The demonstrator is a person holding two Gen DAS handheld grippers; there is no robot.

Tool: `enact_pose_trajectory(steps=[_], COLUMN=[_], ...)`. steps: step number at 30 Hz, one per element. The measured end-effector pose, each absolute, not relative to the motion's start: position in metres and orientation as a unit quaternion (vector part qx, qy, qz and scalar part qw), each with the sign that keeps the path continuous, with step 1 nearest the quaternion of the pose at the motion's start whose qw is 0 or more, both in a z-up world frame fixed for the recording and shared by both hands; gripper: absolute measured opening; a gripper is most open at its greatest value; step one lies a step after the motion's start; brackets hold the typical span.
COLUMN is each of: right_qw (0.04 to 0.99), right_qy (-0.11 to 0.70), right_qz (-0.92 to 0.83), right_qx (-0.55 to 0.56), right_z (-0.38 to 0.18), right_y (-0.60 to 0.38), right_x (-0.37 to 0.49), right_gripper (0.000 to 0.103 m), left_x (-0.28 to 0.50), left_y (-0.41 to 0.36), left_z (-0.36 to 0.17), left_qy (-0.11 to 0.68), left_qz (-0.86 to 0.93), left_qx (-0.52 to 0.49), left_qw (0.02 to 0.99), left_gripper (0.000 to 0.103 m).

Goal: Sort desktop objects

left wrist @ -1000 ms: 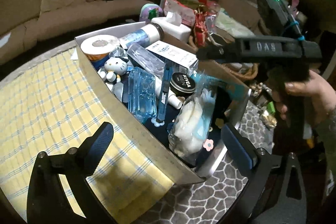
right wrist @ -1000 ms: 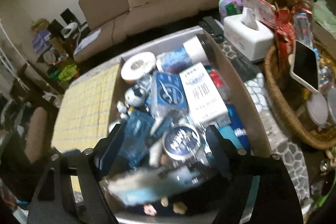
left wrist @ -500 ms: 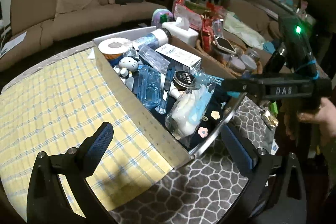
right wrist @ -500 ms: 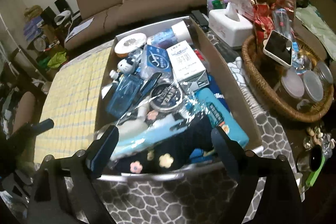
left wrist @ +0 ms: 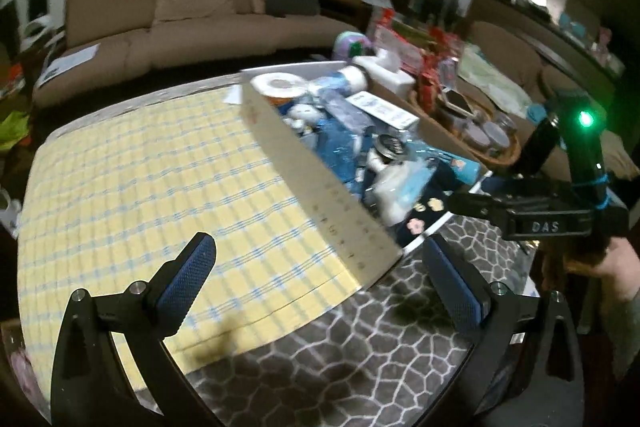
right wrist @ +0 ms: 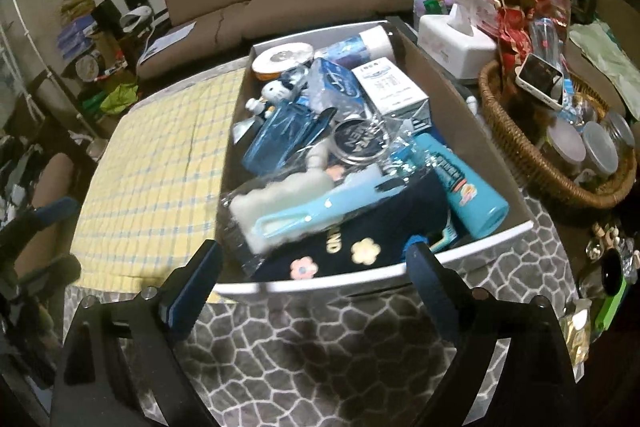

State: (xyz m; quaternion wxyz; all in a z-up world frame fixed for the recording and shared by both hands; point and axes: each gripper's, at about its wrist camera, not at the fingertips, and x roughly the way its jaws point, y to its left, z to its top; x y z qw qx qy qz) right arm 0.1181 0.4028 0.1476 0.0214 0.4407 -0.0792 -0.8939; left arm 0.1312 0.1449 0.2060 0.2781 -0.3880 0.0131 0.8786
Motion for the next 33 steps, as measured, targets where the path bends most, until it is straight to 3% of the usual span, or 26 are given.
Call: enact_pose_trajectory(steps=[15, 33], right_qw=[0.091, 0.087], right_qy=[-0.02, 0.021], right_qz=[-0.914, -0.887], right_qx=[0.396, 0.453], right_z=[0.114, -0.002], right_y=[0.272, 0.199], right_x=[0.132, 0.069], right_gripper=[0.099, 0.1], left_x=[0.146, 0.108], left_y=[0.045, 0.0], left_z=[0.13, 0.028], left_qy=[0.011, 0.022], left_qz=[0.904, 0.892], left_qx=[-0.417, -0.451], left_qw=[0.098, -0.007], left_gripper=[0.103, 0.103])
